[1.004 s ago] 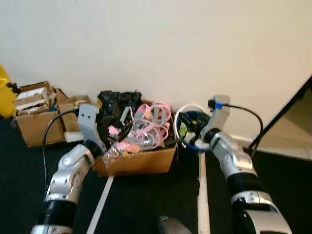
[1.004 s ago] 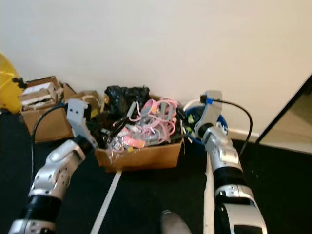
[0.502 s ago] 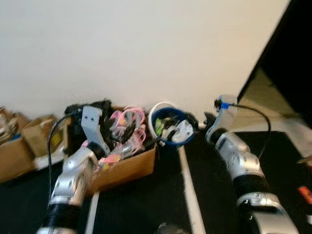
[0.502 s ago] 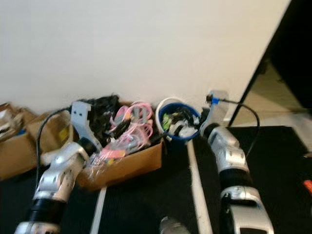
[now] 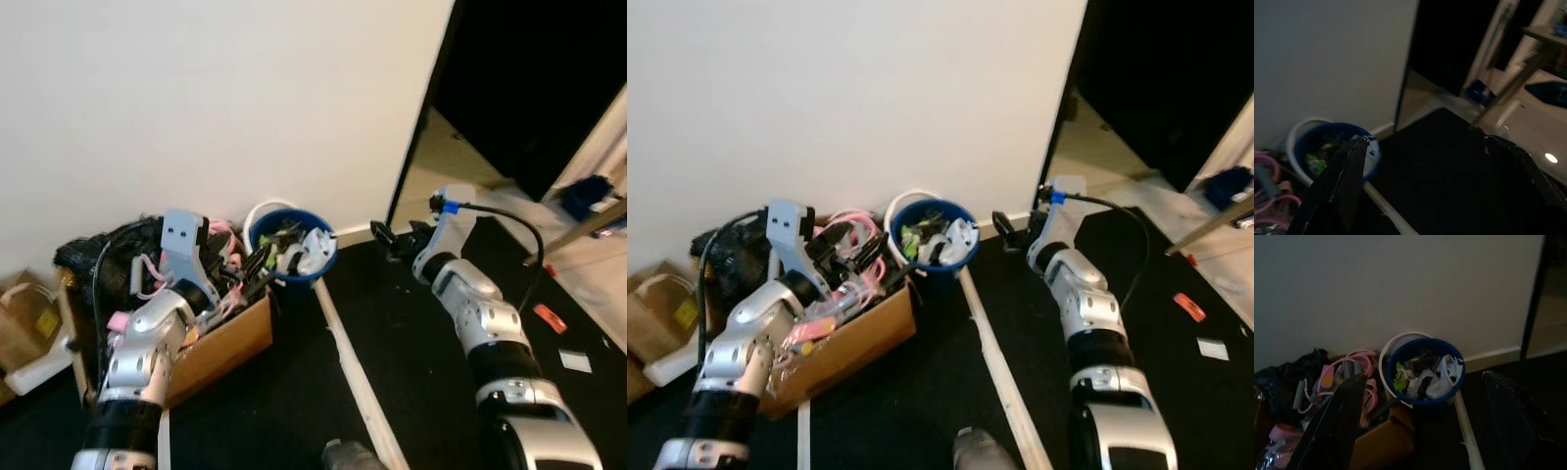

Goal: Picking trash to rubbish bin

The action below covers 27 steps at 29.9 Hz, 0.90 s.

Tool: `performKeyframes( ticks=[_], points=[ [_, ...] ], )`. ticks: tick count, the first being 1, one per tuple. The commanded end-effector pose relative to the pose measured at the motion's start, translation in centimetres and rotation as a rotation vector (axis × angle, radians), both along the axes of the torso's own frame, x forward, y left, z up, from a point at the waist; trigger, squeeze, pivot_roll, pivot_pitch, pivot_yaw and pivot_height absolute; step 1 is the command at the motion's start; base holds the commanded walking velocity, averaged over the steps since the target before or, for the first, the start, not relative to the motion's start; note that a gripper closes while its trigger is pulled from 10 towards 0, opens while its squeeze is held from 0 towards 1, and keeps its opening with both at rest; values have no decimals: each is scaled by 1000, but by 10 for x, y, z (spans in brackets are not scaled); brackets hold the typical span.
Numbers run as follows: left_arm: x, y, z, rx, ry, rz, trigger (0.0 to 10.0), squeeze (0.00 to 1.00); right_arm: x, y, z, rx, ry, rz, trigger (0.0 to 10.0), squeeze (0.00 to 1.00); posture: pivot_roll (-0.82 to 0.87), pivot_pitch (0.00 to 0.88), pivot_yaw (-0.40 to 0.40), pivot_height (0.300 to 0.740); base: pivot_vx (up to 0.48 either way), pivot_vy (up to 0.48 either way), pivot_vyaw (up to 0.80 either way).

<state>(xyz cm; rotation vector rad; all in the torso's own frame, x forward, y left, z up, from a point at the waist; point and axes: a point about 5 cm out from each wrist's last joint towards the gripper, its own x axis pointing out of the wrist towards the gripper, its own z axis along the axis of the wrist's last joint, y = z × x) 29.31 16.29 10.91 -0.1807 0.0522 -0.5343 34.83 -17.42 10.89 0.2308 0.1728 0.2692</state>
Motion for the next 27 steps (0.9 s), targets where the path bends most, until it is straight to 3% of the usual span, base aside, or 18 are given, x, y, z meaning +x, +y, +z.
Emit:
performKeyframes(
  ticks=[1,27],
  points=[
    [0,1,-1,3,8,2,10000,0,-1,2,-4,3,19,5,10000,0,-105,0,22,740,0,0,-763],
    [0,1,-2,-2,11,1,10000,0,-2,3,-5,-10,21,14,10000,0,-107,0,17,740,0,0,-763]
  ],
)
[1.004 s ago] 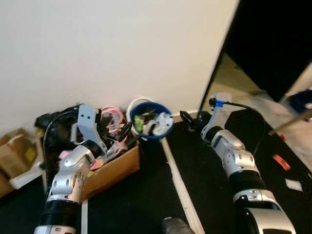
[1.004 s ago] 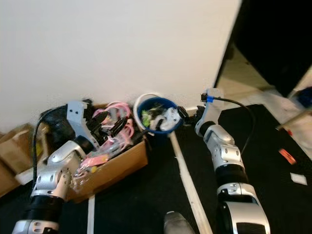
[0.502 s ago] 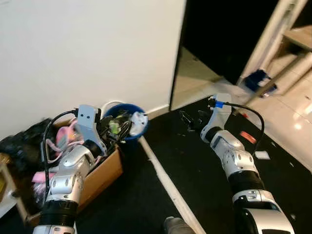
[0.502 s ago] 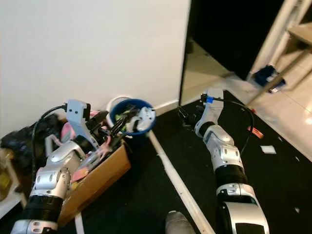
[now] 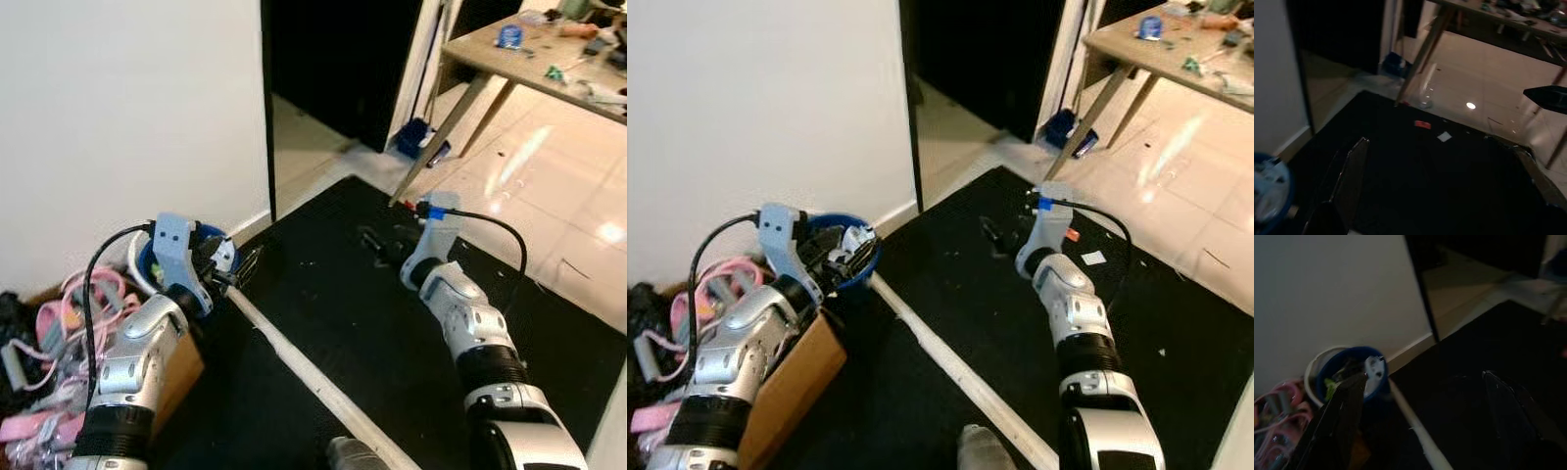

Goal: Picking trash to rubbish bin

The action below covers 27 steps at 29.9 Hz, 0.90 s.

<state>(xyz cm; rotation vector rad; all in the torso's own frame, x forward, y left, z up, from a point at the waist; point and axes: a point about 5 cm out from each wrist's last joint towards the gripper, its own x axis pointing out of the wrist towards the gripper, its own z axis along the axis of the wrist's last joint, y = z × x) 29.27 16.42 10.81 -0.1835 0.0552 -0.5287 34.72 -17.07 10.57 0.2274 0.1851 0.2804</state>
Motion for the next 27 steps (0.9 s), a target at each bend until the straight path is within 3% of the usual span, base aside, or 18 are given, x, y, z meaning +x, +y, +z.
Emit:
performKeyframes(
  ticks=[1,27],
  points=[
    [0,-1,-1,-1,7,-5,10000,0,-1,-1,-2,-6,11,0,10000,0,-107,0,17,740,0,0,-763],
    [0,0,1,-6,0,-1,10000,0,0,-1,-1,1,9,-8,10000,0,-107,0,22,740,0,0,-763]
  ],
)
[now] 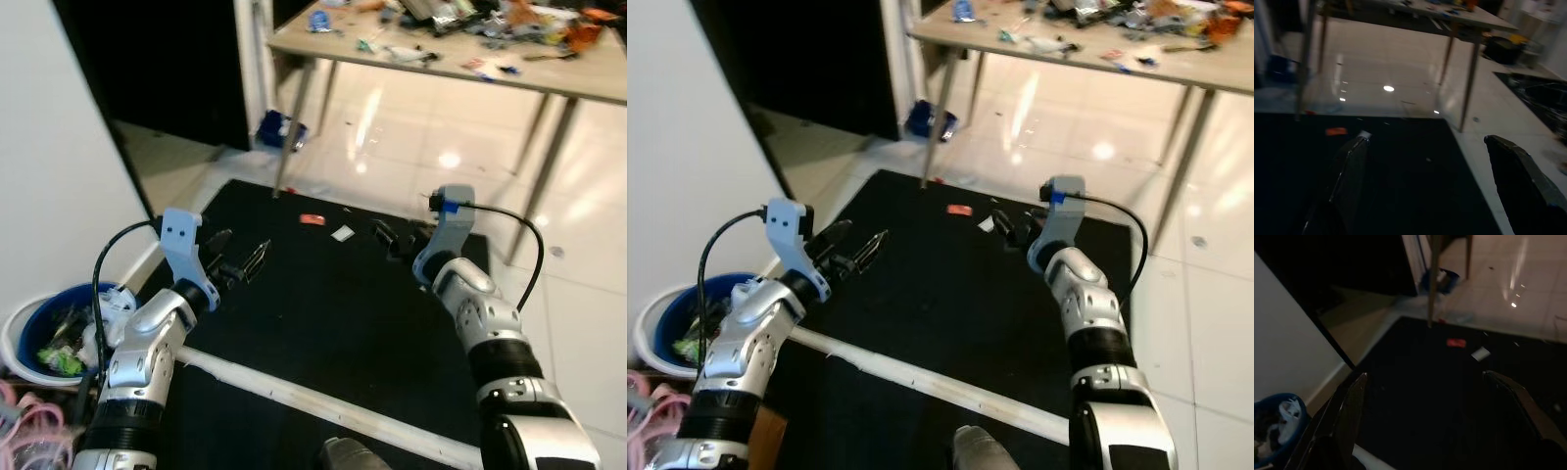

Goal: Picking trash to rubbish bin

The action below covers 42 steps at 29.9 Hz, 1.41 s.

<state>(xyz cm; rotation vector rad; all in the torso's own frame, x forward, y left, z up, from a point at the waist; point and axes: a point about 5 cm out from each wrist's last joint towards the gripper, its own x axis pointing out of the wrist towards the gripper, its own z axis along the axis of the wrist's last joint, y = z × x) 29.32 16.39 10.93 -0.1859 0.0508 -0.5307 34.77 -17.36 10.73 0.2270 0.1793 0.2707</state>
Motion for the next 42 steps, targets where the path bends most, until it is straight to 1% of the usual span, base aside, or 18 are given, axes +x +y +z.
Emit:
performKeyframes(
  ticks=[1,15,23,42],
  points=[
    [0,1,0,-2,3,1,10000,0,0,2,-2,2,14,2,10000,0,-107,0,21,740,0,0,-763],
    [0,0,1,-7,4,4,10000,0,0,0,-2,7,13,-8,10000,0,-108,0,21,740,0,0,-750],
    [0,1,0,-2,6,3,10000,0,0,0,-2,9,15,-18,10000,0,-108,0,21,740,0,0,0],
    [1,1,0,-9,6,6,10000,0,0,1,-2,11,14,-14,10000,0,-108,0,23,740,0,0,-775]
  ],
)
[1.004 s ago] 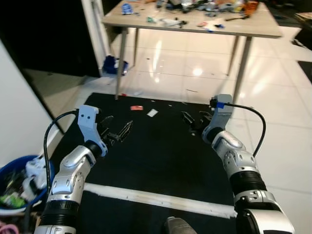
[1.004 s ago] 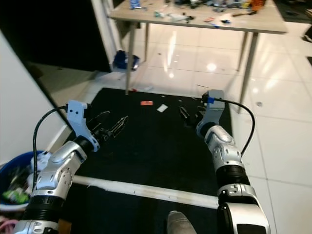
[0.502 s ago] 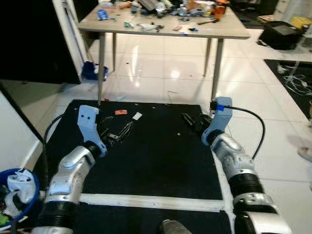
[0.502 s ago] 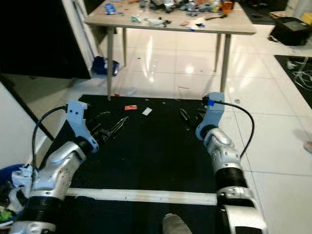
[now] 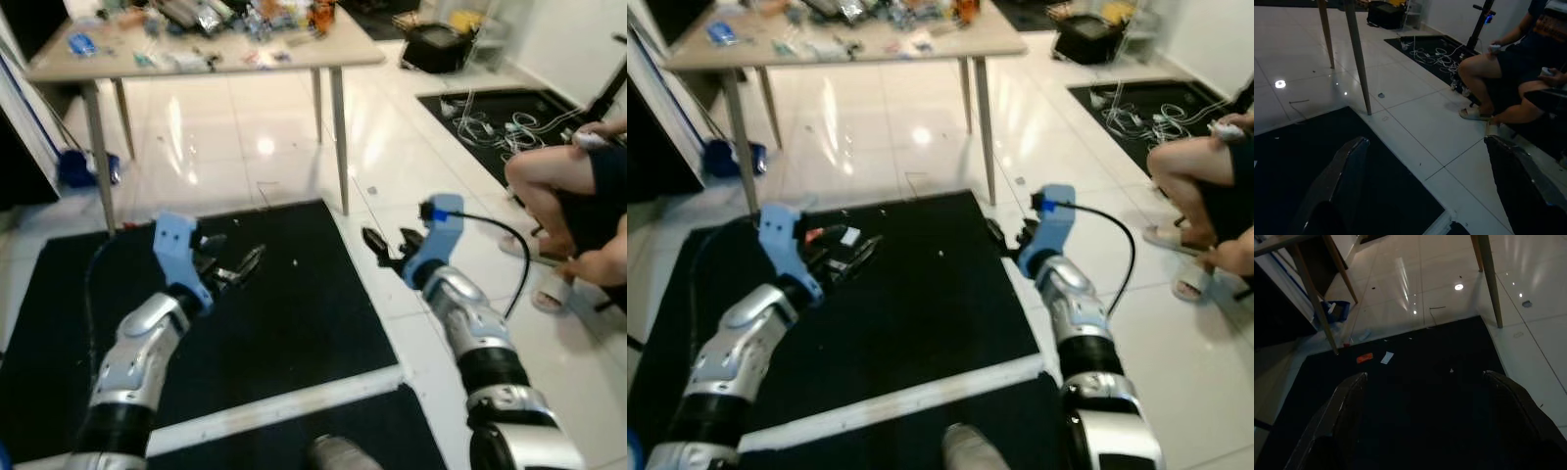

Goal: Picking trash to rubbish bin

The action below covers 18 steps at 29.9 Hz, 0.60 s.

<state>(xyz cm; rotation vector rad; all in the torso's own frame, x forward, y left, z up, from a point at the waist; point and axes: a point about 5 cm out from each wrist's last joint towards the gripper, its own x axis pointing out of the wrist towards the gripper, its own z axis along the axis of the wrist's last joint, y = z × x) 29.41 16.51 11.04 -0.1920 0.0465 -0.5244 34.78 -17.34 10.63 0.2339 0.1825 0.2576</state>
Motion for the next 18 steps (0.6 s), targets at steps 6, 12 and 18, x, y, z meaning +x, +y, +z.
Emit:
performKeyframes(
  ticks=[6,12,18],
  points=[
    [0,-1,-2,30,6,-2,10000,0,0,-2,0,21,0,-14,10000,0,-108,0,22,740,0,0,-74],
    [0,-2,-2,37,-3,-10,10000,0,0,-1,0,20,-2,-12,10000,0,-108,0,22,740,341,0,0],
    [-1,-2,-2,39,-5,-15,10000,0,0,-1,0,21,-5,-10,10000,0,-109,0,23,740,265,0,0]
  ],
)
